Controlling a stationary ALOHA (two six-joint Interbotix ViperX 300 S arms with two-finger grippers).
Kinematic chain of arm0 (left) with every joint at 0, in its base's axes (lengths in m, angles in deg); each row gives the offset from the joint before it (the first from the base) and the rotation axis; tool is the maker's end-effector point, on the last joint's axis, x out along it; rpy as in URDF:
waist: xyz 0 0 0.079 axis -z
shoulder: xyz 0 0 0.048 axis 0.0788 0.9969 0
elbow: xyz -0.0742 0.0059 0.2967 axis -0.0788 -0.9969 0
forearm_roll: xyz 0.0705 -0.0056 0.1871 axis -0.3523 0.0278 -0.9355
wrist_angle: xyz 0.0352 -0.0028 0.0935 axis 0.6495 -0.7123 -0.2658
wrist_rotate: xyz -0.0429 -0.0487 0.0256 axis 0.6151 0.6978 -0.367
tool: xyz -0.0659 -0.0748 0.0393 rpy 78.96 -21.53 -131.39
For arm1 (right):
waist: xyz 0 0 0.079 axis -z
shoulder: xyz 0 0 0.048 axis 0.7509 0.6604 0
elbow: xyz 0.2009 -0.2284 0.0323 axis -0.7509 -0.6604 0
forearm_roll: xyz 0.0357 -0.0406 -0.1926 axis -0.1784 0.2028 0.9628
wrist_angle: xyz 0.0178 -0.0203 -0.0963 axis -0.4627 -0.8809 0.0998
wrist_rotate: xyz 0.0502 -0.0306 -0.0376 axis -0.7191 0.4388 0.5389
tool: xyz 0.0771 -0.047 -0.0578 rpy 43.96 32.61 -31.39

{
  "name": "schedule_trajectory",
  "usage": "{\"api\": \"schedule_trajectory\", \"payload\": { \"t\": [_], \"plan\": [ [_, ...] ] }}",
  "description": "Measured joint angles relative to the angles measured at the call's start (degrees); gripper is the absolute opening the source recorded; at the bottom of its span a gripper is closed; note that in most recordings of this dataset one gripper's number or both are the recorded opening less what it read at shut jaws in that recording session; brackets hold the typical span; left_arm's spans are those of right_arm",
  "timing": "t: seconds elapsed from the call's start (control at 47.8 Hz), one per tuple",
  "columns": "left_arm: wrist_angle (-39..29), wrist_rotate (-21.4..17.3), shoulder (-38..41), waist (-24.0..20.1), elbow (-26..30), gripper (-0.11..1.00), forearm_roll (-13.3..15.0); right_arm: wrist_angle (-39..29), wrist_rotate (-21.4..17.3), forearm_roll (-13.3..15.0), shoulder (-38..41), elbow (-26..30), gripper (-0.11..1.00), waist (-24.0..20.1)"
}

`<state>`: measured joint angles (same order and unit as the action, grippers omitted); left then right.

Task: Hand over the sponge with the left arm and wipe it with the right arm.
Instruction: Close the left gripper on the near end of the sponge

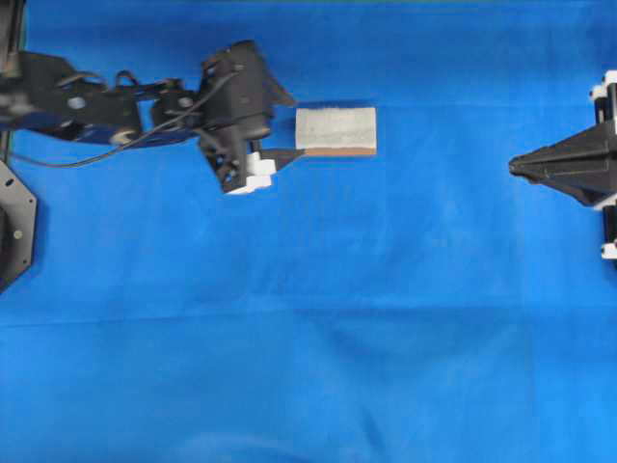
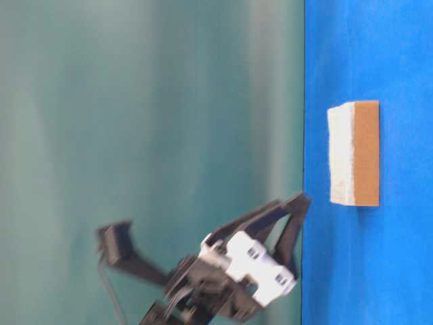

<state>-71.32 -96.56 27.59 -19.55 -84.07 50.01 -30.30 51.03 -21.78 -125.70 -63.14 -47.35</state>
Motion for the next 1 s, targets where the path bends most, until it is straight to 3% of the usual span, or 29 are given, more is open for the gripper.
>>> {"api": "schedule_trajectory", "payload": {
  "t": [0.335, 0.816, 0.9, 1.005],
  "plan": [
    [-1.8, -2.0, 11.1, -2.6, 6.7, 0.93, 0.0, -0.3, -0.1, 0.0, 0.3, 0.0, 0.00, 0.0],
    [-2.6, -2.4, 16.3, -2.5, 10.0, 0.93, 0.0, -0.6, 0.0, 0.0, 0.4, 0.0, 0.00, 0.0],
    [-4.7, -2.3, 16.3, -2.7, 10.5, 0.84, 0.0, -0.5, 0.0, 0.0, 0.4, 0.0, 0.00, 0.0],
    [-7.4, -2.3, 16.4, -2.8, 11.1, 0.58, 0.0, -0.6, 0.0, 0.0, 0.4, 0.0, 0.00, 0.0]
  ]
}}
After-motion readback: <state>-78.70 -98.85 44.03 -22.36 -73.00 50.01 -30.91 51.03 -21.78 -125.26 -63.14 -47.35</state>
